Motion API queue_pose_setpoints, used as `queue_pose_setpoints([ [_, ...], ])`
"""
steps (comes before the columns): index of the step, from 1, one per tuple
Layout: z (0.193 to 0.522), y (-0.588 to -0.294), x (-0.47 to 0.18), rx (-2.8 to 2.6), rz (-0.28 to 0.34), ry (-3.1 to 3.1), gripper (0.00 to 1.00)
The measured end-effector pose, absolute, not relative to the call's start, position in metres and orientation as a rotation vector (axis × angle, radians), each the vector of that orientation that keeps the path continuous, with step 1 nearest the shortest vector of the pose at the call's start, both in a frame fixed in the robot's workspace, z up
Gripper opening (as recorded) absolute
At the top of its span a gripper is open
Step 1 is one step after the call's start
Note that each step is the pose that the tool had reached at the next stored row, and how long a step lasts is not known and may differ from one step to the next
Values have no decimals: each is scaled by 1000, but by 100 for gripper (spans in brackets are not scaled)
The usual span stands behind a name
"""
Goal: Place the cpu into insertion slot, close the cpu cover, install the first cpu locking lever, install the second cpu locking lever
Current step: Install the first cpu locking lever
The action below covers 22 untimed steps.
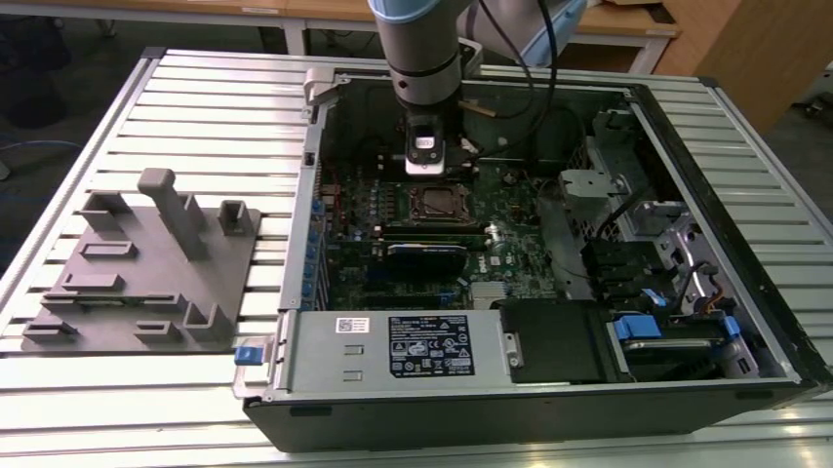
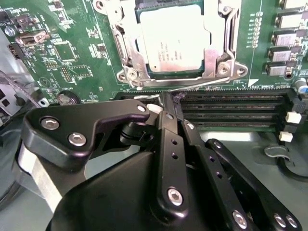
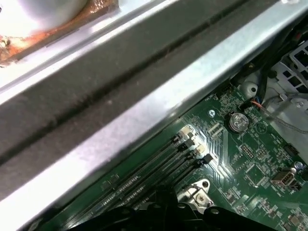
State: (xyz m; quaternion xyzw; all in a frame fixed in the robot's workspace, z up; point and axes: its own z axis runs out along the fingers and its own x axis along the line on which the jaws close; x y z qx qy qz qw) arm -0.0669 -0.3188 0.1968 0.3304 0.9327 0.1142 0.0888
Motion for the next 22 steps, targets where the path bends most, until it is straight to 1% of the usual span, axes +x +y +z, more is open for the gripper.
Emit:
queue_pose_setpoints([
  [4, 195, -317, -68, 978, 317, 2772, 10],
  [22, 200, -312, -69, 977, 316, 2771, 10],
])
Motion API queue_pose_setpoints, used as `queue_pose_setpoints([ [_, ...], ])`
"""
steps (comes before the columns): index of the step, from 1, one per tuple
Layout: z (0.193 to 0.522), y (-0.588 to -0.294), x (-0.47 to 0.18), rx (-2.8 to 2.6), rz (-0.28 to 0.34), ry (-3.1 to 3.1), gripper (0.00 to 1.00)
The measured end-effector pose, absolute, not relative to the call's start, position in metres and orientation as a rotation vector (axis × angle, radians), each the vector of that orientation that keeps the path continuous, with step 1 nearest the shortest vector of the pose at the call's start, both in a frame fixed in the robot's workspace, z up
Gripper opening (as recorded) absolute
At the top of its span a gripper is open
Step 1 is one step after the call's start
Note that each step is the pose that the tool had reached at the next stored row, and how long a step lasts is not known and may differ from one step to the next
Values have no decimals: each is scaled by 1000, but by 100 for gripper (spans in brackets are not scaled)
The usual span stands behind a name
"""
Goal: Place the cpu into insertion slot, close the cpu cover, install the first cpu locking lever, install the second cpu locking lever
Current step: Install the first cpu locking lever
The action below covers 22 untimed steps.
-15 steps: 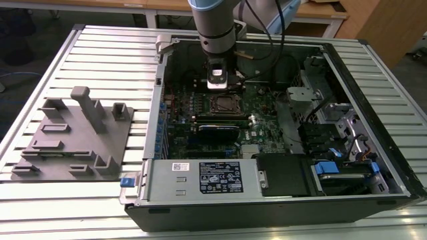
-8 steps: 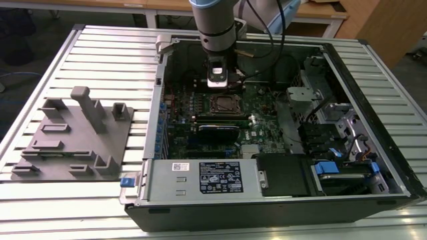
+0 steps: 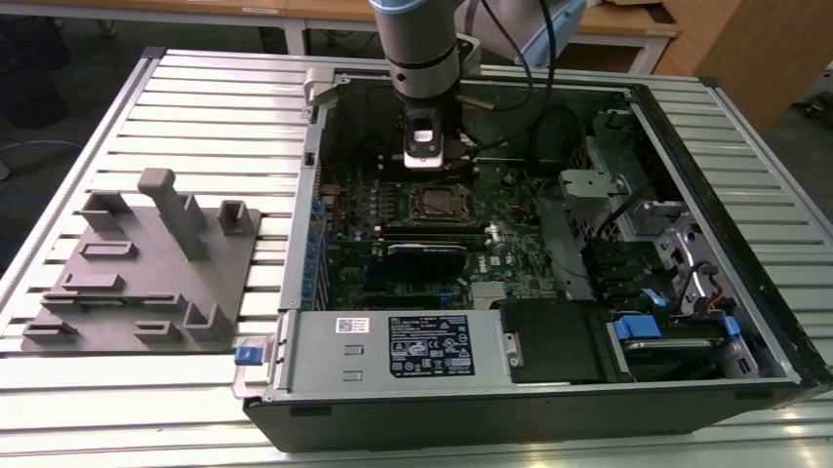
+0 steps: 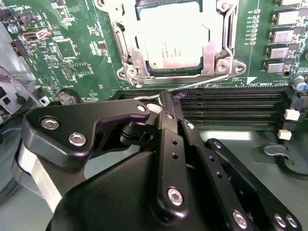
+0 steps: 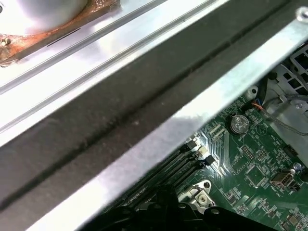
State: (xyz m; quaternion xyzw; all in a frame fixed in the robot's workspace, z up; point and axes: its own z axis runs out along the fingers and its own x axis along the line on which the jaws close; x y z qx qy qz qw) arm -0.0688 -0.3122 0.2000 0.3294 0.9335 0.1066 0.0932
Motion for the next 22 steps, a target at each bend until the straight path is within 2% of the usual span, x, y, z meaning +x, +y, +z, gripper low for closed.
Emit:
queue_pose_setpoints([
  [3, 199, -312, -69, 976, 307, 2770, 10],
  [11, 195, -309, -70, 962, 225, 2762, 10],
  [22, 199, -308, -70, 962, 223, 2761, 10],
])
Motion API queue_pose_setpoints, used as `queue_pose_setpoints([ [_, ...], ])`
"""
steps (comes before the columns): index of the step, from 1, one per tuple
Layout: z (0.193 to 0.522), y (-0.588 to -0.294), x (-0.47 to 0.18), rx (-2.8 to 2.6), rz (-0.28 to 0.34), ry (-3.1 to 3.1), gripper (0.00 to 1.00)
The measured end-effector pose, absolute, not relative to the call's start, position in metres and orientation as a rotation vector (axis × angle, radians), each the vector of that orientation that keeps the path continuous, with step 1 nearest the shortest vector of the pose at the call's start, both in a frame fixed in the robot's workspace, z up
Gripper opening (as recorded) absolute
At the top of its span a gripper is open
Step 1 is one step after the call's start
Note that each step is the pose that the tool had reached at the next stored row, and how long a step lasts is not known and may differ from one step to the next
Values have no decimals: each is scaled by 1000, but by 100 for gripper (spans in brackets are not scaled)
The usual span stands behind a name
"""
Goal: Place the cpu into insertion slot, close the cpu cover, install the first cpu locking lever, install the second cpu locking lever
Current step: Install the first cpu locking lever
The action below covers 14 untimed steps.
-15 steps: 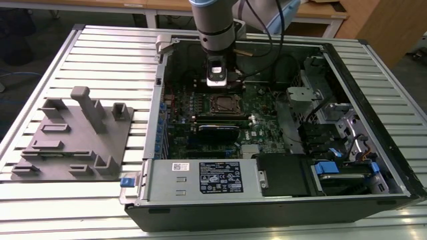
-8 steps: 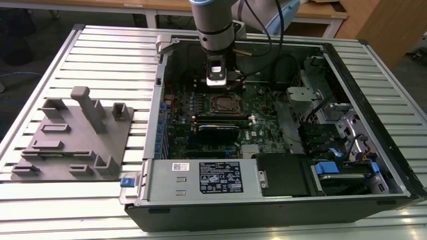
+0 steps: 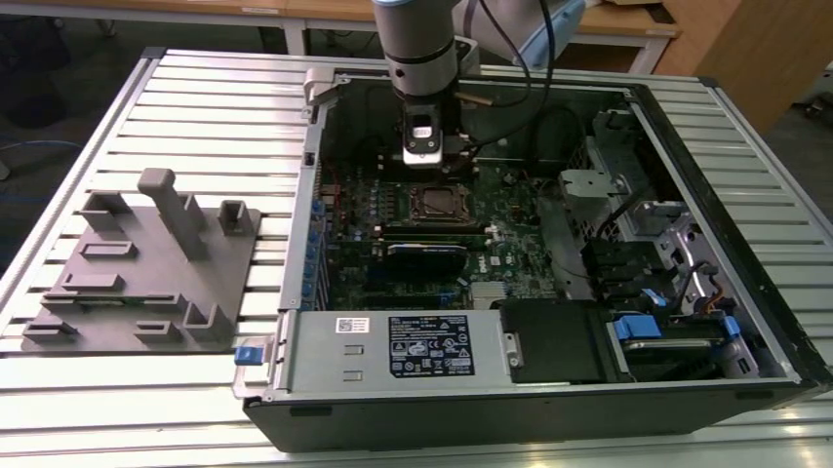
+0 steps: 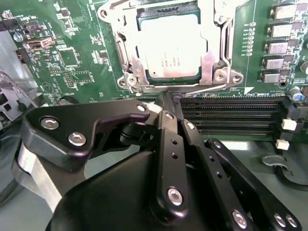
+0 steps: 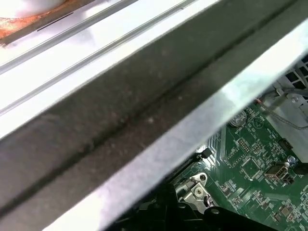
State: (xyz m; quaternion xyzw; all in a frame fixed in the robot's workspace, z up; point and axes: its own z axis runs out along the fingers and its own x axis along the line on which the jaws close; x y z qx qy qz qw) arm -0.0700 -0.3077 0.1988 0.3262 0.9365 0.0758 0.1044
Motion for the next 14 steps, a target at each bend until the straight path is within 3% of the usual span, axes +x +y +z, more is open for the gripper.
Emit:
queue_pose_setpoints([
  [14, 196, -304, -70, 959, 211, 2760, 10],
])
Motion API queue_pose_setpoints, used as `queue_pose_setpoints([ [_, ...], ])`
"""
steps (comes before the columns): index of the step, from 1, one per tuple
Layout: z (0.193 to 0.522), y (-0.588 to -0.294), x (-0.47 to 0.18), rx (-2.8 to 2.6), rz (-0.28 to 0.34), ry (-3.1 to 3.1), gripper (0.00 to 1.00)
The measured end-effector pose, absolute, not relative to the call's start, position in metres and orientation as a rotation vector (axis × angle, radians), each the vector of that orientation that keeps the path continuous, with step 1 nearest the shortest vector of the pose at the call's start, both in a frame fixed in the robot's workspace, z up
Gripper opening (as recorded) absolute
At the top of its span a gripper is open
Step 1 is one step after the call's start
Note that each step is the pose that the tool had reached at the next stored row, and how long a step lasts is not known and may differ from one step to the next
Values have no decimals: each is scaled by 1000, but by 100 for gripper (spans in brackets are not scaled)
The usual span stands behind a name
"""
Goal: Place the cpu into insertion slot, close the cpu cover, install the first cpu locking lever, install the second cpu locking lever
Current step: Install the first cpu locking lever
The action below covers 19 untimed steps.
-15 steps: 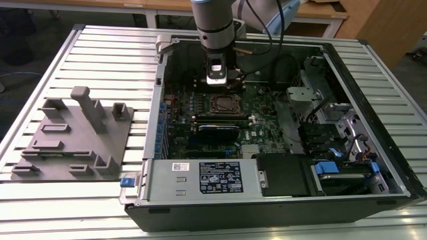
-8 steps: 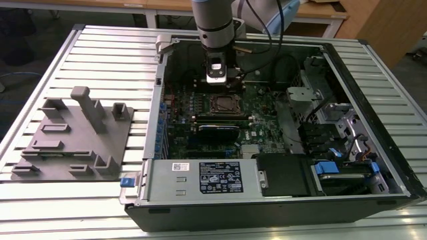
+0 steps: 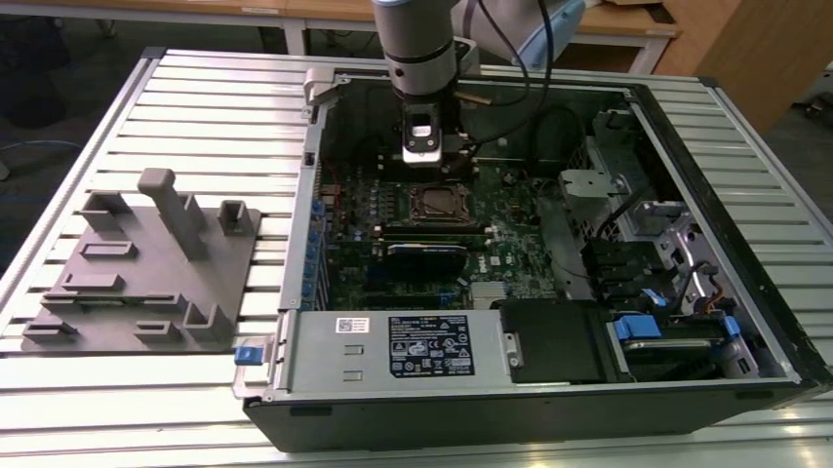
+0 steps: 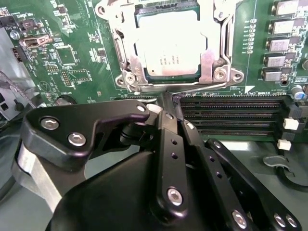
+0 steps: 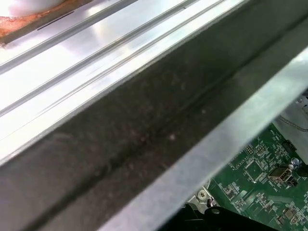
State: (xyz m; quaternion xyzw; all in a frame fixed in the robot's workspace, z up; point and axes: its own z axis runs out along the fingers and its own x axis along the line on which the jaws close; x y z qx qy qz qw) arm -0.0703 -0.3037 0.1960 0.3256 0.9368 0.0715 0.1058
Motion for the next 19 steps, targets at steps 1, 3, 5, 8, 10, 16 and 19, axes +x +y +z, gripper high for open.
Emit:
queue_pose_setpoints([
  [1, 195, -304, -70, 959, 207, 2760, 10],
  [3, 195, -304, -70, 957, 200, 2759, 10],
  [5, 194, -304, -70, 956, 190, 2758, 10],
  [8, 193, -304, -70, 953, 174, 2756, 10],
  [10, 192, -304, -70, 951, 161, 2754, 10],
  [16, 191, -303, -70, 949, 154, 2753, 10],
  [19, 191, -302, -70, 949, 154, 2753, 10],
])
